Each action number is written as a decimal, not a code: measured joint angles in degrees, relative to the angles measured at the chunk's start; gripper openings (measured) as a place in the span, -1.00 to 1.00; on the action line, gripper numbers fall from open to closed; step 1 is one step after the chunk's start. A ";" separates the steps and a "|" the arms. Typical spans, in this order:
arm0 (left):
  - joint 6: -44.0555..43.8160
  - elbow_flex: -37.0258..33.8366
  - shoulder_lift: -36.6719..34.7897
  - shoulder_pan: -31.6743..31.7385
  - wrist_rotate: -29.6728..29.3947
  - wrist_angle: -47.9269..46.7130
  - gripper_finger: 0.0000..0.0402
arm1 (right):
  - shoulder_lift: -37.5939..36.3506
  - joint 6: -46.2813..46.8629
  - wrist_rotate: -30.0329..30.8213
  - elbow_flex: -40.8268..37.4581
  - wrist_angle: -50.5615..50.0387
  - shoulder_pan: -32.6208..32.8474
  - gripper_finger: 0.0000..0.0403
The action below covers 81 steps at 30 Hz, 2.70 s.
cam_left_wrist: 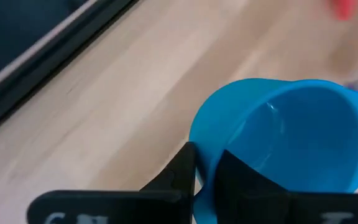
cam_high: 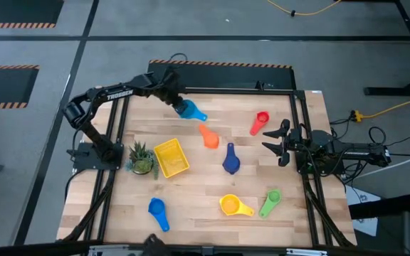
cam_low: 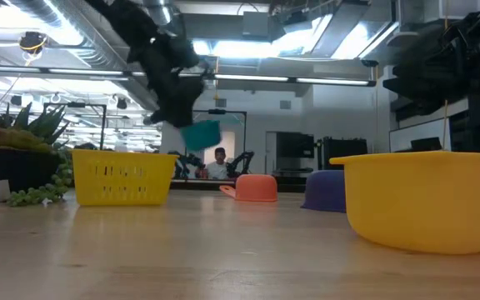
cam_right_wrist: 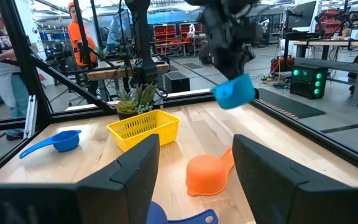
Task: Nest measuring cups in basket
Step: Move the light blue measuring cup to the center of the table, then stack the yellow measuring cup on top of the light blue measuring cup
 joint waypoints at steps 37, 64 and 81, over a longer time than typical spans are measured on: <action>0.04 6.20 11.55 -45.41 -8.33 2.64 -0.83 | 0.51 0.18 -0.02 0.01 -0.09 0.00 0.04; 0.04 6.24 16.55 -43.55 -13.37 3.44 -0.60 | 0.87 0.22 -0.02 -0.01 -0.02 0.00 0.04; 0.00 6.31 15.90 -43.55 -15.58 7.03 -0.44 | 0.87 0.22 -0.02 0.01 0.02 0.01 0.04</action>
